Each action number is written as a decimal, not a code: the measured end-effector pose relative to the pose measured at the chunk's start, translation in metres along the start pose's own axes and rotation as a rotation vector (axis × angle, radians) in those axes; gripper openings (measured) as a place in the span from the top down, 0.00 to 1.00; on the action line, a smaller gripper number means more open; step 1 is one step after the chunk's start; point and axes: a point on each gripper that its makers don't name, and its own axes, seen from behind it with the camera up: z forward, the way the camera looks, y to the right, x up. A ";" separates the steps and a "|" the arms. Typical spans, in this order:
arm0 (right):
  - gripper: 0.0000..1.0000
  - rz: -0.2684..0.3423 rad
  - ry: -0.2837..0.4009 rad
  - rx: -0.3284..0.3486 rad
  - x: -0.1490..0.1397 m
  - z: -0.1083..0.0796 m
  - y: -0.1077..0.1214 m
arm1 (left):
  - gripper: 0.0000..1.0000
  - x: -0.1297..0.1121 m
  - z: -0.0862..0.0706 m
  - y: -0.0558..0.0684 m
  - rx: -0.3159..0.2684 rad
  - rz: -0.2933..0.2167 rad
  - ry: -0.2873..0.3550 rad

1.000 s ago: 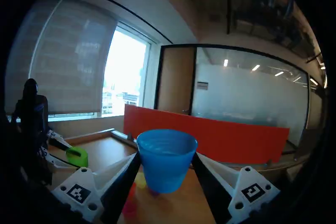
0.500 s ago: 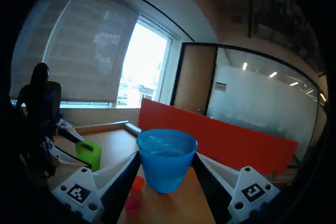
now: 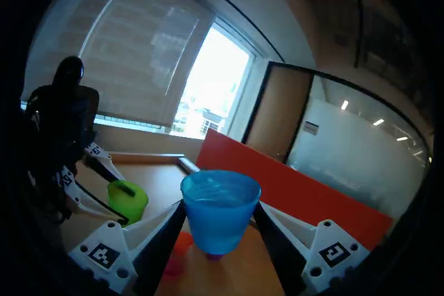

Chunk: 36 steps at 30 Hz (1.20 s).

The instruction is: Pour water

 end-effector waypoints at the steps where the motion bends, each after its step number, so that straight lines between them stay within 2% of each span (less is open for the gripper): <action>1: 0.12 -0.008 -0.002 0.006 0.000 0.001 -0.002 | 0.15 0.001 0.000 0.001 -0.002 0.000 0.001; 20: 0.12 -0.188 -0.020 0.119 0.003 0.019 -0.031 | 0.15 0.005 0.000 0.014 -0.032 0.021 0.007; 36: 0.12 -0.327 -0.030 0.198 0.003 0.026 -0.039 | 0.15 0.007 0.002 0.024 -0.045 0.024 0.008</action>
